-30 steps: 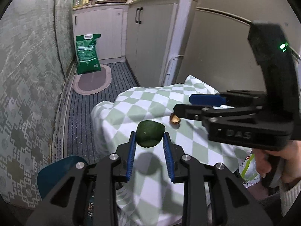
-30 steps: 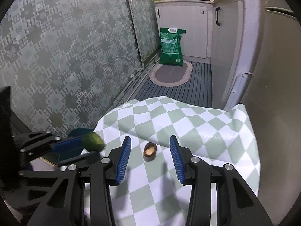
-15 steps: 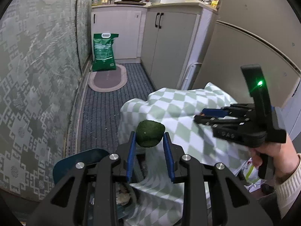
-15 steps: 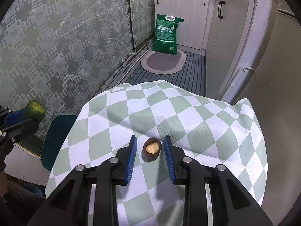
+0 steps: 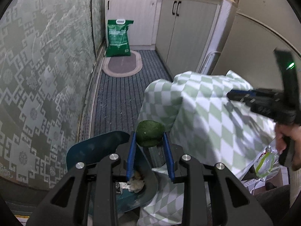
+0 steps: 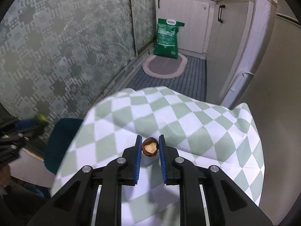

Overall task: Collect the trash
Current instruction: 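Grasp the green fruit with left tool while right tool grasps the walnut shell, then drop the green fruit into the teal bin with left tool while right tool drops the shell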

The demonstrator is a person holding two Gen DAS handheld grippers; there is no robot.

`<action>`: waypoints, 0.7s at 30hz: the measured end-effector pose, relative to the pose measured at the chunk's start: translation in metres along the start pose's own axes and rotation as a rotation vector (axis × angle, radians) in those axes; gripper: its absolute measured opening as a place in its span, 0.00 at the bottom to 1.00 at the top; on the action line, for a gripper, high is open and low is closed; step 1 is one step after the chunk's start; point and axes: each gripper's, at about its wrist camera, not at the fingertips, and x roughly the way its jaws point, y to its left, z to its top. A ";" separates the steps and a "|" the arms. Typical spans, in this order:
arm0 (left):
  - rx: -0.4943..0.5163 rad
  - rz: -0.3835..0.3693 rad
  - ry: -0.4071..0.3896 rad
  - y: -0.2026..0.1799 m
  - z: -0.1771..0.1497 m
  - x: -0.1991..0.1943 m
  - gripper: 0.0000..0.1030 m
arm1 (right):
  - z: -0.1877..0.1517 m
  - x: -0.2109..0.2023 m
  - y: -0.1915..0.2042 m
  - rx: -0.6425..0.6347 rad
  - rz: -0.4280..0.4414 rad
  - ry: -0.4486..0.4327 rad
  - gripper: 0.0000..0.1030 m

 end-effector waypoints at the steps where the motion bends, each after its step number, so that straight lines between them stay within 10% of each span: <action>1: 0.001 0.004 0.009 0.001 -0.002 0.002 0.30 | 0.002 -0.005 0.004 -0.001 0.014 -0.016 0.17; 21: -0.046 0.100 0.184 0.054 -0.039 0.027 0.37 | 0.030 -0.032 0.110 -0.146 0.237 -0.097 0.17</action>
